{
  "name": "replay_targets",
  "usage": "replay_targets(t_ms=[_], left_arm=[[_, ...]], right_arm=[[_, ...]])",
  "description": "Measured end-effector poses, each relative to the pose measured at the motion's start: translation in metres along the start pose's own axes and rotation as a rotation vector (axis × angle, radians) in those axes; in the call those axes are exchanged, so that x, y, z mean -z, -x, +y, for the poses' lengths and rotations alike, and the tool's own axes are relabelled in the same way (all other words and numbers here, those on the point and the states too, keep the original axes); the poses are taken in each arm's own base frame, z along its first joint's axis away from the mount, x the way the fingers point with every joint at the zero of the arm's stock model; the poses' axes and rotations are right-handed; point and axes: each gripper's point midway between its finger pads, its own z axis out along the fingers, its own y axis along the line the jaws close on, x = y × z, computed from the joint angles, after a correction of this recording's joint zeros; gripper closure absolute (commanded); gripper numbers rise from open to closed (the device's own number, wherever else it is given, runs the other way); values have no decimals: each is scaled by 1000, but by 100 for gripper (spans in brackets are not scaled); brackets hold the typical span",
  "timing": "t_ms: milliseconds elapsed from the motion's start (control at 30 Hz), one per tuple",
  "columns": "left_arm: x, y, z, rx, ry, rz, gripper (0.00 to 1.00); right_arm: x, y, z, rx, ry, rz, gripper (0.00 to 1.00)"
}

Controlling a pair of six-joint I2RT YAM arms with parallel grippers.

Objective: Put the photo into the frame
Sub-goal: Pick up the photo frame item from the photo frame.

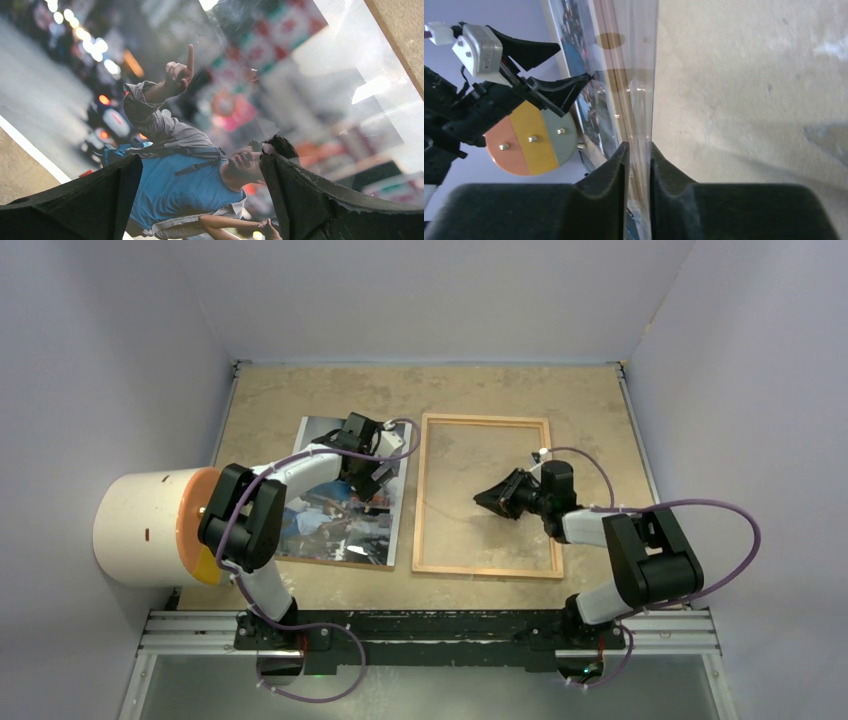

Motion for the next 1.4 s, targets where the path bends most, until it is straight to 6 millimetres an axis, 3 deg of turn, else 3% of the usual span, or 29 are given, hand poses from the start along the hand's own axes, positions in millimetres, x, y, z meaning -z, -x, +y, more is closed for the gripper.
replay_targets(t_ms=[33,333,533,633,867,1100,1400], left_arm=[[0,0,0,-5,0,1,0],[0,-1,0,-16,-5,2,0],[0,-1,0,-17,-6,2,0],[1,-1,0,-17,-7,5,0],[7,9,5,-19,-1,-5,0],[11,20,12,-33,11,-29,0],[17,37,18,-38,14,-51,0]], right_arm=[[-2,3,2,20,-12,5,100],[-7,23,19,188,-65,46,100],[-11,26,8,206,-105,118,100],[-4,34,-2,202,-159,142,100],[21,89,-8,288,-334,57,100],[40,97,-25,355,-500,63,100],[51,109,-20,433,-562,73,100]])
